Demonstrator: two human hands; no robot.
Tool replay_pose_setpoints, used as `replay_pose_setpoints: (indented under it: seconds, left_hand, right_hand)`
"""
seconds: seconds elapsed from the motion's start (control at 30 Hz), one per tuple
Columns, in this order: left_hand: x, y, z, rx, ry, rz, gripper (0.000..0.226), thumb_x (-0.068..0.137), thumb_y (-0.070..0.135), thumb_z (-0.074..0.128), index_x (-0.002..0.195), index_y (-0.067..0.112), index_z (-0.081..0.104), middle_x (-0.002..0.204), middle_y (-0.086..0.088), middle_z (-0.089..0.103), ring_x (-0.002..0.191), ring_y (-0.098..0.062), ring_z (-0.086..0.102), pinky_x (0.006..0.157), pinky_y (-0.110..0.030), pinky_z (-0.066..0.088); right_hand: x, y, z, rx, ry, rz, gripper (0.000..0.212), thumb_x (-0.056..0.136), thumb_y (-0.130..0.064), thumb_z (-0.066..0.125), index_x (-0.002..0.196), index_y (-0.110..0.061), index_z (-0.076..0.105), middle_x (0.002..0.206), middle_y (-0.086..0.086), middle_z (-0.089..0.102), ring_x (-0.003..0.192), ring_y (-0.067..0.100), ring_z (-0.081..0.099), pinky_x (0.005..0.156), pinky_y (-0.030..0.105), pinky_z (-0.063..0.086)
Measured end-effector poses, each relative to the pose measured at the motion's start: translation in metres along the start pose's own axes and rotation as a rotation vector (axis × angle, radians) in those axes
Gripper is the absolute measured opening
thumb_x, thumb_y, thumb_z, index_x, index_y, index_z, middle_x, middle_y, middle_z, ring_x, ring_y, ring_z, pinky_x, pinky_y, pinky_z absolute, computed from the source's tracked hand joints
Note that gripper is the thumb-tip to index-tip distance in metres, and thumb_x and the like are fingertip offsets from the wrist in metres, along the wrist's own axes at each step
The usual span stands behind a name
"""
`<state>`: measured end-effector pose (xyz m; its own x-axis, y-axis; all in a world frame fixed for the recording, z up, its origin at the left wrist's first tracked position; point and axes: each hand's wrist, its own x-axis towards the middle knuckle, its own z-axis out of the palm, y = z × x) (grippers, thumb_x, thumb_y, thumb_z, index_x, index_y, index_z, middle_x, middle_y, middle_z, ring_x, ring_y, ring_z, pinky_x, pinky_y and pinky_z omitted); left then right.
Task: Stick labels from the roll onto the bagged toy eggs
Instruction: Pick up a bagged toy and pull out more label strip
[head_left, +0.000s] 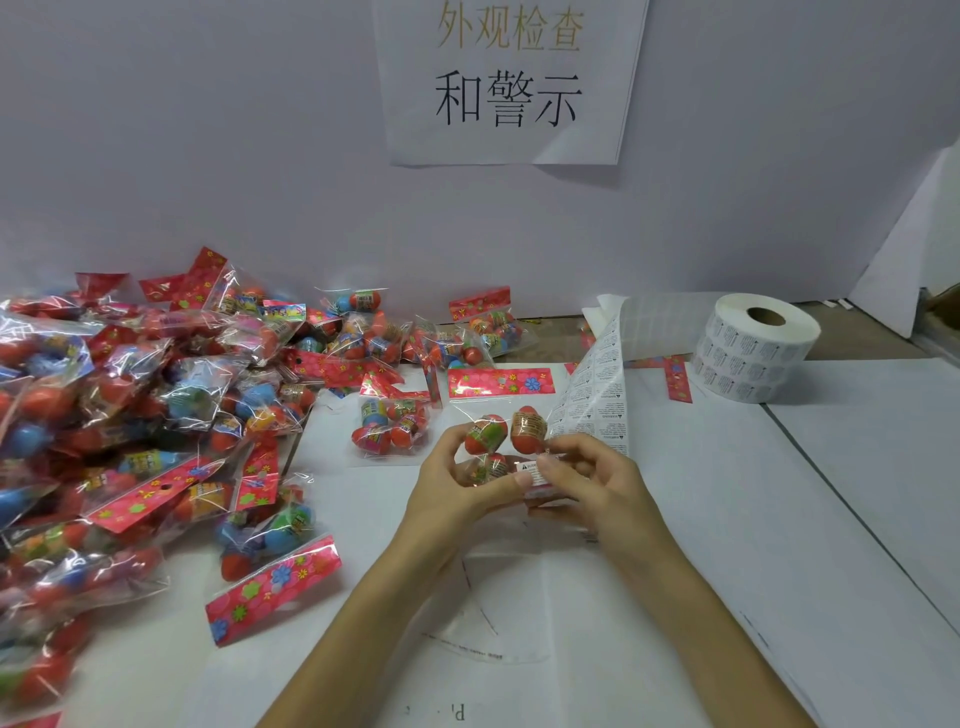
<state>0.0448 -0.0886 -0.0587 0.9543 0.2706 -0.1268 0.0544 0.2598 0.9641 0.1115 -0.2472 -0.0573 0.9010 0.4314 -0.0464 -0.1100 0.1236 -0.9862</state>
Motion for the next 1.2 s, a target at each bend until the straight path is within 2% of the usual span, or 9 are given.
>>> replay_pose_setpoints:
  seconds: [0.17, 0.4, 0.53, 0.63, 0.73, 0.9, 1.0, 1.07, 1.2]
  left_hand:
    - [0.0003, -0.0014, 0.0007, -0.016, 0.007, 0.002, 0.058, 0.08, -0.002, 0.083, 0.13, 0.015, 0.059, 0.106, -0.02, 0.077, 0.102, -0.039, 0.074, 0.092, -0.046, 0.061]
    - [0.0011, -0.0006, -0.0002, -0.01, 0.026, 0.005, 0.055, 0.081, 0.001, 0.083, 0.128, 0.014, 0.06, 0.105, -0.018, 0.078, 0.1, -0.037, 0.075, 0.09, -0.044, 0.062]
    - [0.0011, 0.0005, 0.0005, -0.017, 0.03, 0.017, 0.054, 0.079, 0.005, 0.085, 0.127, 0.014, 0.06, 0.106, -0.016, 0.078, 0.1, -0.035, 0.076, 0.089, -0.042, 0.063]
    - [0.0012, 0.0001, -0.0001, -0.035, 0.017, 0.014, 0.056, 0.079, 0.005, 0.086, 0.128, 0.012, 0.061, 0.107, -0.017, 0.077, 0.1, -0.036, 0.075, 0.093, -0.045, 0.061]
    - [0.0005, -0.0004, -0.0023, -0.122, -0.006, -0.008, 0.057, 0.076, 0.009, 0.082, 0.129, 0.008, 0.062, 0.103, -0.016, 0.077, 0.1, -0.036, 0.075, 0.091, -0.04, 0.061]
    - [0.0012, -0.0016, -0.0051, -0.173, 0.004, -0.018, 0.054, 0.08, 0.007, 0.077, 0.132, 0.006, 0.063, 0.119, -0.023, 0.073, 0.108, -0.04, 0.072, 0.099, -0.047, 0.056]
    - [0.0006, -0.0004, -0.0034, -0.167, 0.033, 0.001, 0.055, 0.077, 0.012, 0.077, 0.13, 0.007, 0.063, 0.113, -0.02, 0.076, 0.102, -0.035, 0.074, 0.089, -0.041, 0.059]
    - [0.0006, -0.0003, -0.0026, -0.142, 0.044, 0.017, 0.049, 0.083, 0.008, 0.078, 0.129, 0.008, 0.064, 0.111, -0.019, 0.076, 0.099, -0.033, 0.075, 0.085, -0.038, 0.06]
    - [0.0014, -0.0033, -0.0003, -0.032, 0.056, 0.026, 0.038, 0.091, 0.002, 0.072, 0.127, 0.011, 0.063, 0.106, -0.022, 0.076, 0.1, -0.039, 0.074, 0.085, -0.038, 0.062]
  right_hand:
    - [0.0002, 0.0004, -0.0007, 0.056, -0.021, 0.031, 0.002, 0.093, -0.007, 0.068, 0.092, -0.006, 0.068, 0.078, 0.006, 0.068, 0.076, 0.023, 0.073, 0.062, 0.034, 0.061]
    - [0.0008, -0.0016, -0.0005, 0.114, -0.068, 0.111, 0.015, 0.101, -0.016, 0.057, 0.101, -0.008, 0.069, 0.097, 0.014, 0.074, 0.086, 0.031, 0.074, 0.069, 0.042, 0.062]
    - [0.0004, -0.0007, -0.0004, 0.019, -0.022, 0.053, 0.014, 0.089, -0.019, 0.073, 0.102, -0.018, 0.074, 0.1, 0.014, 0.073, 0.09, 0.031, 0.076, 0.069, 0.039, 0.063]
    - [0.0, -0.0004, 0.0003, -0.015, -0.004, 0.042, 0.031, 0.077, -0.026, 0.079, 0.106, -0.019, 0.074, 0.106, 0.017, 0.07, 0.09, 0.029, 0.076, 0.068, 0.036, 0.063]
    - [0.0003, -0.0002, 0.0008, 0.016, -0.015, 0.038, 0.023, 0.086, -0.014, 0.075, 0.109, -0.015, 0.072, 0.11, 0.016, 0.071, 0.09, 0.029, 0.077, 0.071, 0.036, 0.063]
    - [-0.0013, -0.0001, 0.0005, 0.035, -0.079, 0.04, 0.025, 0.093, -0.005, 0.067, 0.117, -0.011, 0.071, 0.117, 0.015, 0.07, 0.099, 0.029, 0.075, 0.075, 0.033, 0.063]
    - [-0.0006, -0.0016, -0.0006, 0.07, -0.103, 0.079, 0.027, 0.097, -0.001, 0.061, 0.118, -0.012, 0.071, 0.114, 0.014, 0.074, 0.099, 0.032, 0.075, 0.076, 0.036, 0.062]
    - [-0.0004, -0.0022, 0.0, 0.067, -0.092, 0.088, 0.024, 0.098, -0.004, 0.06, 0.118, -0.013, 0.07, 0.11, 0.015, 0.074, 0.097, 0.034, 0.075, 0.078, 0.041, 0.063]
    - [-0.0007, -0.0013, 0.0021, -0.033, 0.009, 0.021, 0.018, 0.089, -0.014, 0.075, 0.105, -0.021, 0.074, 0.101, 0.014, 0.073, 0.093, 0.03, 0.076, 0.079, 0.046, 0.063]
